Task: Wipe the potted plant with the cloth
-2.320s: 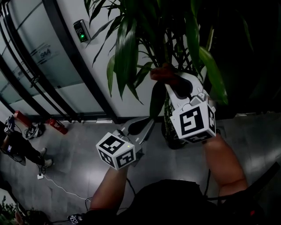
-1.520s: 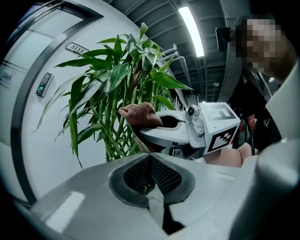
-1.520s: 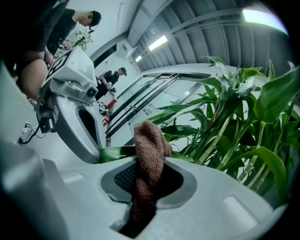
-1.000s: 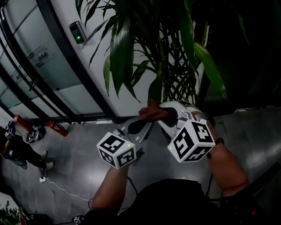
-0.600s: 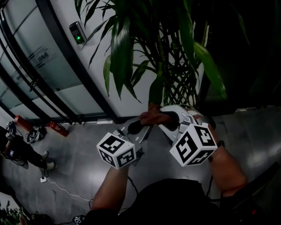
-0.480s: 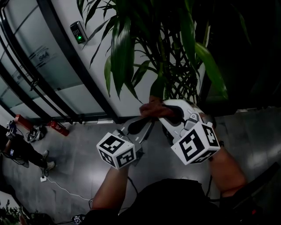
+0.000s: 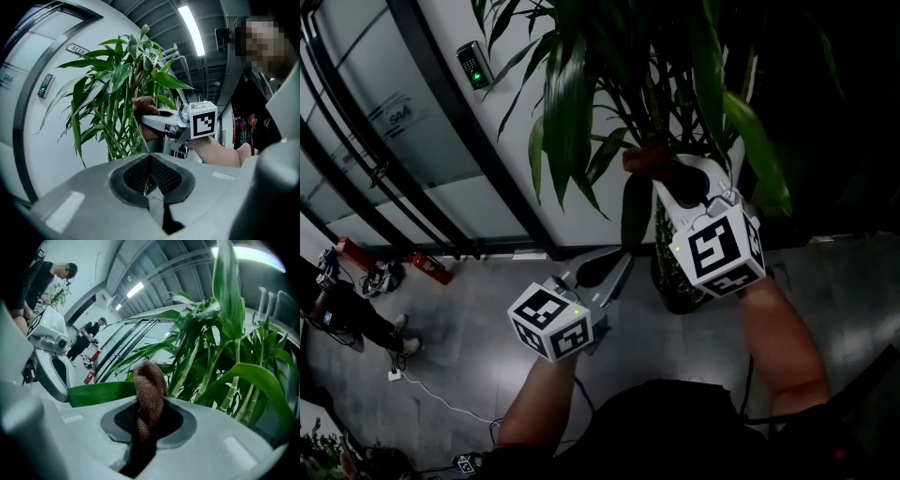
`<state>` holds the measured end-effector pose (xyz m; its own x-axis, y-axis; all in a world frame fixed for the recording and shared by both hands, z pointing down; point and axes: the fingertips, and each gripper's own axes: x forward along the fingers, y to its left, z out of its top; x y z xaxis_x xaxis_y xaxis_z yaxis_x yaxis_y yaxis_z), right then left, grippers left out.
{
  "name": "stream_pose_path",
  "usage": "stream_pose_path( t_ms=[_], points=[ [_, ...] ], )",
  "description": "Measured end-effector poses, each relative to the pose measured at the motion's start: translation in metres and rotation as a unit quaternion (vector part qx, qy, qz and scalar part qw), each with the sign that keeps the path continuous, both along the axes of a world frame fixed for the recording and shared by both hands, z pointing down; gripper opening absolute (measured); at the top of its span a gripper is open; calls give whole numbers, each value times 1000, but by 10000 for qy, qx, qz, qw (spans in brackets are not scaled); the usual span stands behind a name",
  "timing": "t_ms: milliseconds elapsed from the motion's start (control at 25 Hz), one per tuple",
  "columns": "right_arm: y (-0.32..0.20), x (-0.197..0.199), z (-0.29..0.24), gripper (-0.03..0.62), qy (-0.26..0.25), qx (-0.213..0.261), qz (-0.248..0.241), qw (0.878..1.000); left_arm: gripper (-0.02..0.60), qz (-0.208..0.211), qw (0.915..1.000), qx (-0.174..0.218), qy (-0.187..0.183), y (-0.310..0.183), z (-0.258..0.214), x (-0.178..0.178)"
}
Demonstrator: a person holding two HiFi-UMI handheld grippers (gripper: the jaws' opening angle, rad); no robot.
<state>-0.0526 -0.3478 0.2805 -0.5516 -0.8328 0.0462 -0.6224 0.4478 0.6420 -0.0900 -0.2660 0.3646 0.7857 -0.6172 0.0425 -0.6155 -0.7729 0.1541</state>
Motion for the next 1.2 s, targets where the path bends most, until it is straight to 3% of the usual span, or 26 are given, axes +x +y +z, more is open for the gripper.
stream_pose_path(
  t_ms=[600,840,1200],
  points=[
    [38,-32,58,63,1068,-368,-523,9922,18,29,10000,21,-71,2,-1,2],
    [67,-35,76,63,1111,-1108,-1100,9815,18,32,9999,39,-153,2,3,2],
    [101,-33,85,63,1009,-1633,-1454,9706,18,110,9998,84,-121,2,-1,4]
  ],
)
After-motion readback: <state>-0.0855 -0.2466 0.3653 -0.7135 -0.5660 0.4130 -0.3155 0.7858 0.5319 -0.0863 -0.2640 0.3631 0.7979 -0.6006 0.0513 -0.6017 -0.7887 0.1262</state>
